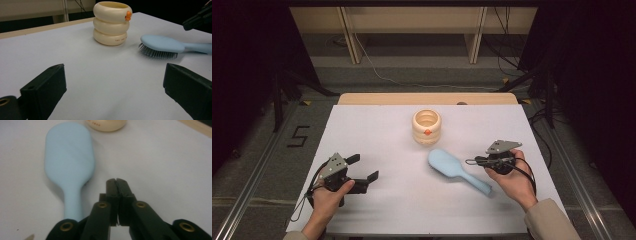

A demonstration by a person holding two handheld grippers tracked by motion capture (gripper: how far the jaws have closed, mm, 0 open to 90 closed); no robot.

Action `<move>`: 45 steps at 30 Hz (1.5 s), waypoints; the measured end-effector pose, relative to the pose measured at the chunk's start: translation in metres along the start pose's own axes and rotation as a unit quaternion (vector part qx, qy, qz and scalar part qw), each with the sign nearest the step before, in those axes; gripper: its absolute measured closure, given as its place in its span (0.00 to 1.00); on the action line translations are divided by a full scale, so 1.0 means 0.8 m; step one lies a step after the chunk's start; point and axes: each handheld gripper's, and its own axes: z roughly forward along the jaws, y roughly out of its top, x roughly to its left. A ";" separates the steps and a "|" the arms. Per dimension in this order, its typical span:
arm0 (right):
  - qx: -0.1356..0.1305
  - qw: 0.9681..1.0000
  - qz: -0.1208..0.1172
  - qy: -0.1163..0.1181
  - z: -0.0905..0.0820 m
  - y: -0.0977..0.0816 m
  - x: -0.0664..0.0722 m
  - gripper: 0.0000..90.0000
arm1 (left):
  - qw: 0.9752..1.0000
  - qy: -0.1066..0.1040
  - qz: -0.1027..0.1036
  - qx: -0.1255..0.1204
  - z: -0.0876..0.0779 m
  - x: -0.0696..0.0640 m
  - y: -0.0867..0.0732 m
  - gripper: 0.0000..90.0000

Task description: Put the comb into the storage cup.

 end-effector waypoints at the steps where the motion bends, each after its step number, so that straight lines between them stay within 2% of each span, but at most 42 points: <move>1: 0.026 0.999 -0.005 0.021 0.007 0.006 0.001 0.81 | 1.000 0.000 0.000 0.000 0.000 0.000 0.000 0.05; 2: 0.026 0.999 -0.005 0.021 0.007 0.006 0.001 0.81 | 1.000 0.000 0.000 0.000 0.000 0.000 0.000 0.05; 3: 0.053 0.998 -0.014 0.040 0.010 0.011 0.002 0.64 | 1.000 -0.001 0.000 0.000 -0.001 0.000 0.000 0.05; 5: 0.045 0.998 -0.023 0.042 0.012 0.015 0.002 0.48 | 1.000 -0.001 -0.001 0.000 -0.001 0.001 0.000 0.05; 6: 0.045 0.998 -0.023 0.042 0.012 0.015 0.002 0.48 | 1.000 -0.001 -0.001 0.000 -0.001 0.001 0.000 0.05; 7: 0.050 0.997 -0.032 0.049 0.013 0.020 0.004 0.35 | 1.000 -0.001 -0.001 0.000 -0.001 0.001 0.000 0.05; 8: 0.050 0.997 -0.032 0.049 0.013 0.020 0.004 0.35 | 1.000 -0.001 -0.001 0.000 -0.001 0.001 0.000 0.05; 9: 0.063 0.995 -0.053 0.058 0.014 0.026 0.008 0.26 | 1.000 -0.001 0.000 0.000 0.000 0.000 0.000 0.05; 10: 0.063 0.995 -0.053 0.058 0.014 0.026 0.008 0.26 | 1.000 -0.001 0.000 0.000 0.000 0.000 0.000 0.05; 11: 0.055 0.995 -0.055 0.065 0.017 0.030 0.012 0.19 | 1.000 0.000 0.000 -0.001 -0.001 0.000 0.000 0.05; 12: 0.055 0.995 -0.055 0.065 0.017 0.030 0.012 0.19 | 1.000 0.000 0.000 -0.001 -0.001 0.000 0.000 0.05; 13: 0.050 0.994 -0.053 0.080 0.019 0.033 0.015 0.17 | 1.000 -0.001 0.000 -0.001 -0.001 0.001 0.000 0.05; 16: 0.057 0.993 -0.058 0.084 0.020 0.034 0.018 0.17 | 1.000 0.000 -0.001 0.000 -0.001 0.001 0.000 0.05; 17: 0.070 0.992 -0.068 0.081 0.022 0.034 0.021 0.18 | 1.000 0.000 -0.001 -0.001 -0.001 0.001 0.000 0.05; 20: 0.106 0.988 -0.076 0.079 0.027 0.035 0.030 0.19 | 1.000 0.000 -0.001 0.000 -0.001 0.001 0.000 0.05; 21: 0.106 0.988 -0.076 0.079 0.027 0.035 0.030 0.19 | 1.000 0.000 -0.001 0.000 -0.001 0.001 0.000 0.05; 23: 0.137 0.984 -0.076 0.082 0.034 0.036 0.038 0.19 | 1.000 0.000 -0.001 0.000 -0.001 0.001 0.000 0.05; 24: 0.137 0.984 -0.076 0.082 0.034 0.036 0.038 0.19 | 1.000 0.000 -0.001 0.000 -0.001 0.001 0.000 0.05; 27: 0.164 0.981 -0.075 0.077 0.043 0.038 0.041 0.19 | 1.000 0.001 0.000 0.000 -0.001 0.001 0.000 0.05; 29: 0.178 0.978 -0.082 0.072 0.049 0.038 0.040 0.21 | 1.000 0.001 -0.001 -0.001 -0.001 0.001 0.000 0.05; 30: 0.191 0.976 -0.075 0.070 0.054 0.039 0.041 0.23 | 1.000 0.001 -0.001 -0.001 -0.001 0.001 0.000 0.05; 31: 0.191 0.976 -0.075 0.070 0.054 0.039 0.041 0.23 | 1.000 0.001 -0.001 -0.001 -0.001 0.001 0.000 0.05; 32: 0.203 0.974 -0.073 0.072 0.058 0.039 0.042 0.27 | 1.000 0.001 -0.001 0.000 -0.002 0.001 0.000 0.05; 34: 0.205 0.973 -0.077 0.072 0.060 0.039 0.042 0.28 | 1.000 0.001 -0.001 0.000 -0.002 0.001 -0.001 0.05; 36: 0.211 0.972 -0.071 0.074 0.064 0.039 0.043 0.29 | 1.000 0.002 -0.002 -0.001 -0.002 0.002 -0.001 0.05; 38: 0.219 0.970 -0.073 0.074 0.066 0.039 0.044 0.31 | 1.000 0.002 -0.002 -0.001 -0.002 0.002 0.000 0.06; 39: 0.227 0.968 -0.075 0.074 0.068 0.040 0.044 0.33 | 1.000 0.002 -0.002 -0.001 -0.002 0.001 0.000 0.06; 40: 0.227 0.968 -0.075 0.074 0.068 0.040 0.044 0.33 | 1.000 0.002 -0.002 -0.001 -0.002 0.001 0.000 0.06; 41: 0.234 0.966 -0.075 0.075 0.069 0.041 0.044 0.35 | 1.000 0.002 -0.002 -0.001 -0.002 0.001 0.000 0.06; 42: 0.232 0.966 -0.081 0.078 0.071 0.042 0.043 0.36 | 1.000 0.002 -0.002 -0.001 -0.002 0.001 0.000 0.06; 44: 0.237 0.966 -0.075 0.076 0.071 0.043 0.045 0.36 | 1.000 0.002 -0.002 -0.001 -0.002 0.001 0.000 0.06; 45: 0.242 0.964 -0.075 0.077 0.073 0.043 0.045 0.37 | 1.000 0.002 -0.003 -0.002 -0.003 0.001 0.000 0.06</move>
